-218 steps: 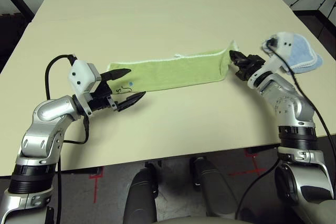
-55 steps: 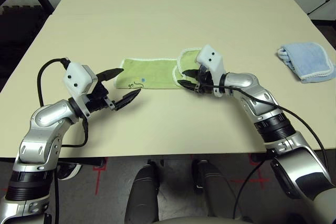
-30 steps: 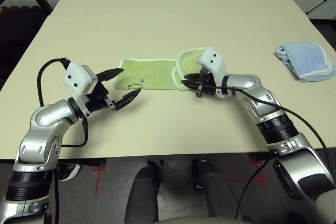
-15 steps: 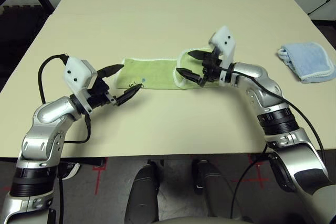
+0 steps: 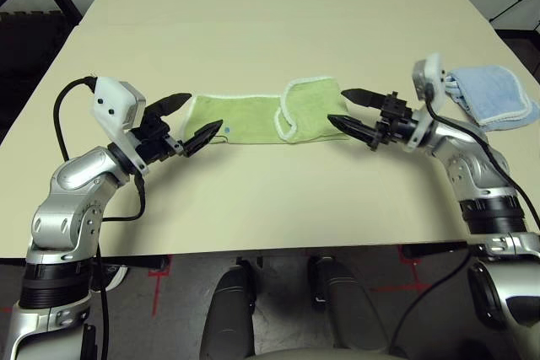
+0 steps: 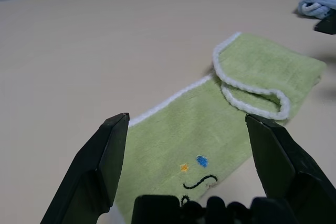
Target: Fold the towel and set it aside.
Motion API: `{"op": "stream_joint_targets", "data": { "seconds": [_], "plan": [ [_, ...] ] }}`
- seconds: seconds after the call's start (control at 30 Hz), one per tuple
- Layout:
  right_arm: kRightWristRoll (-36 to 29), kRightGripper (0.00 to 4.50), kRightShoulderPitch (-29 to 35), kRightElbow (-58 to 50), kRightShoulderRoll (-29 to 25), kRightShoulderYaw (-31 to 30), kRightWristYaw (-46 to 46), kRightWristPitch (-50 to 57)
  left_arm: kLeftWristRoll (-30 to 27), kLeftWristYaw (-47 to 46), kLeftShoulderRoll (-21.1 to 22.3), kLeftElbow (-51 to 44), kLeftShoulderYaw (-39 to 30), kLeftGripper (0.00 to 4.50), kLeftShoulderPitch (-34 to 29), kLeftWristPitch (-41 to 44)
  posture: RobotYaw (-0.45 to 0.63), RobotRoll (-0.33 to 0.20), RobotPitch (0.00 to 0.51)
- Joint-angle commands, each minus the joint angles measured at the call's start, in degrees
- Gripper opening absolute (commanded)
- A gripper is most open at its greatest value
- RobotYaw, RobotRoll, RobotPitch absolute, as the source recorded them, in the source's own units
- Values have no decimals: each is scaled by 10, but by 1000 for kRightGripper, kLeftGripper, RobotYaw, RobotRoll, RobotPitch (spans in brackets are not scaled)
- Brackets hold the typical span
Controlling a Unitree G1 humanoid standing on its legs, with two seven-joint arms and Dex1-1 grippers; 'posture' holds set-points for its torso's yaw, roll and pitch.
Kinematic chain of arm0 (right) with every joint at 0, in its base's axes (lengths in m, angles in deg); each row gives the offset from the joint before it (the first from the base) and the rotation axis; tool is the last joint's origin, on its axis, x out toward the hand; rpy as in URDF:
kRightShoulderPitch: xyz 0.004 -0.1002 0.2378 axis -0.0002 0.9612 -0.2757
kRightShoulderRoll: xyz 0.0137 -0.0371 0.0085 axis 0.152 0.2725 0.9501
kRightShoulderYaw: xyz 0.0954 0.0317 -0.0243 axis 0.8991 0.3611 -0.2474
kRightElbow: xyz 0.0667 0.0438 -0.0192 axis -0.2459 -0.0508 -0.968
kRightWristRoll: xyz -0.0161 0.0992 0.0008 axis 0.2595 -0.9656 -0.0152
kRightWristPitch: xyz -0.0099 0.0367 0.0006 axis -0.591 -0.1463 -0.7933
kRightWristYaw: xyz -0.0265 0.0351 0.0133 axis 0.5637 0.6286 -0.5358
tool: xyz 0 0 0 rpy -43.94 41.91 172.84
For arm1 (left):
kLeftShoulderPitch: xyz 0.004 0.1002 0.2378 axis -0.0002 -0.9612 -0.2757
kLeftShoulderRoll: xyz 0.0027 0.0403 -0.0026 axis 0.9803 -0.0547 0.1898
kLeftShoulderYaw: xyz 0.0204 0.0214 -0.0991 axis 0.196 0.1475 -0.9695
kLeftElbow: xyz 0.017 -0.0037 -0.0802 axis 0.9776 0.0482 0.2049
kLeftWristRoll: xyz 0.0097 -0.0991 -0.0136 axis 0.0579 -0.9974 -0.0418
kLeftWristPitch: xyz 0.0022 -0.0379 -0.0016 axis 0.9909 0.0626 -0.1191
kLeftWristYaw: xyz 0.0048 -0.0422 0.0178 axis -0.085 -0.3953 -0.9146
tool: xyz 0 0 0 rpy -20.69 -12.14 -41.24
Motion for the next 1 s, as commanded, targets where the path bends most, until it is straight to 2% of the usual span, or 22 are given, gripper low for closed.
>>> {"op": "stream_joint_targets", "data": {
  "seconds": [0.03, 0.2, 0.4, 0.67, 0.73, 0.87, 1.0],
  "plan": [
    [-9, 4475, 12, 5, -3, 11, -24, -47, -12, -16, -2, -21, -7, 4500, 5, 32, -104, 0, 186],
    [2, 4475, 10, 49, 5, 10, -63, -146, -22, -48, 7, -35, -16, 4500, 6, 102, -99, 0, 186],
    [6, 4475, 6, 77, -1, 4, -89, -182, -53, -94, 4, -72, -57, 4500, -13, 181, -109, 0, 185],
    [9, 4475, 0, 99, -15, 7, -116, -217, -125, -196, -48, -184, -141, 4500, -116, 295, -91, 0, 192],
    [8, 4475, -1, 103, -16, 7, -119, -220, -141, -232, -67, -187, -162, 4500, -115, 319, -90, 0, 194],
    [8, 4475, -3, 109, -18, 5, -128, -224, -159, -268, -69, -190, -166, 4500, -104, 369, -89, 0, 197],
    [8, 4475, -6, 114, -19, 5, -130, -227, -190, -327, -104, -179, -181, 4500, -68, 420, -92, 0, 197]
  ]
}}
